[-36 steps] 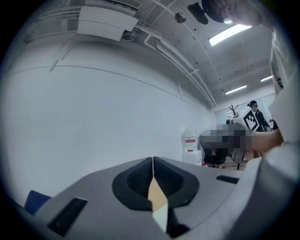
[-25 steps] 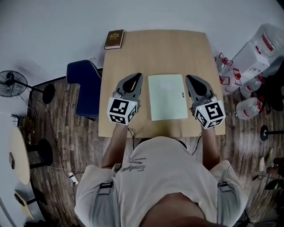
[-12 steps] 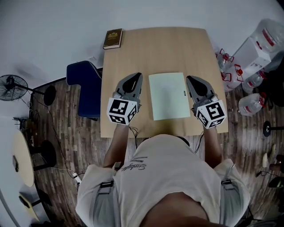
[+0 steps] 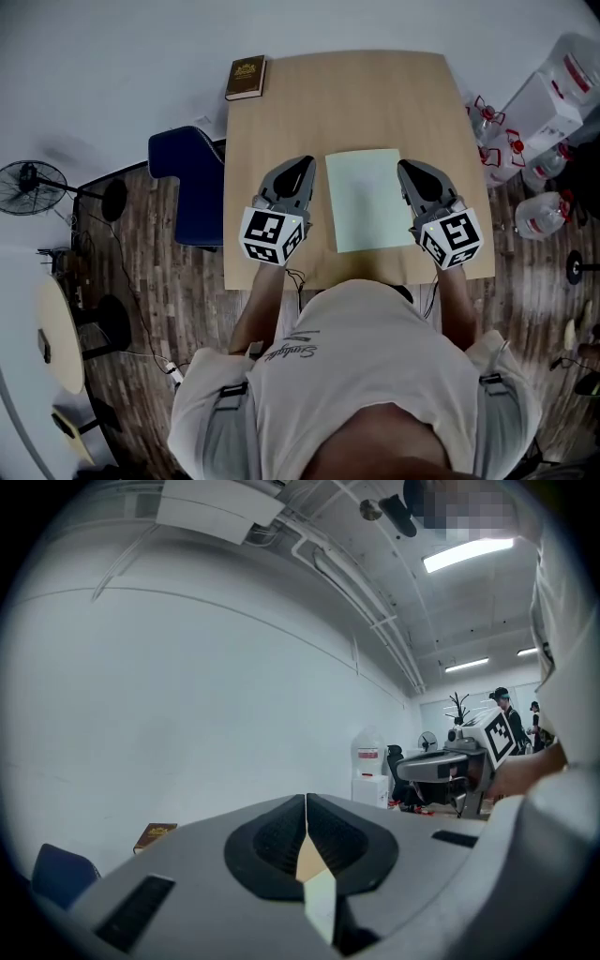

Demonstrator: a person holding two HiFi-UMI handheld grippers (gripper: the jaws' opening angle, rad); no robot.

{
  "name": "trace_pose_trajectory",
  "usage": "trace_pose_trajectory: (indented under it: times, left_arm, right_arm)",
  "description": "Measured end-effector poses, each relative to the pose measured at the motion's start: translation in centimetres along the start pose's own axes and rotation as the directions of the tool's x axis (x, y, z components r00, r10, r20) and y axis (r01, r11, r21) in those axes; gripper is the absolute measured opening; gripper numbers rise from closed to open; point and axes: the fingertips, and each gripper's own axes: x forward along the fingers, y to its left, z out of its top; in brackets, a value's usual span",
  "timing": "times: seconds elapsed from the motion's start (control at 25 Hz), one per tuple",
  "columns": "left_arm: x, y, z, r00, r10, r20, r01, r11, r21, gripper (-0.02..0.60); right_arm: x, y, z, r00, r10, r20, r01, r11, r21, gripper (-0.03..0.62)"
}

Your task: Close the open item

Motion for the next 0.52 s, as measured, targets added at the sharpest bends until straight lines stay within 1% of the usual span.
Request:
trace_pose_trajectory:
  times: [0.28,0.52]
  left_arm:
    - [-0.9,0.7,0.0,1.000,0.023,0.002,-0.023,1.000,0.003,0.015]
    - [-1.2,1.0,-0.9,1.000,0.030,-0.006,-0.030,0.999,-0.031,0.015]
  right_arm:
    - [1.2,1.5,-0.2,0.999,0.041,0.004,-0.041,0.999,-0.009,-0.006]
    - [2.1,2.4,-0.3,0.998,0.056,0.001,-0.056,0.998,-0.031,-0.005]
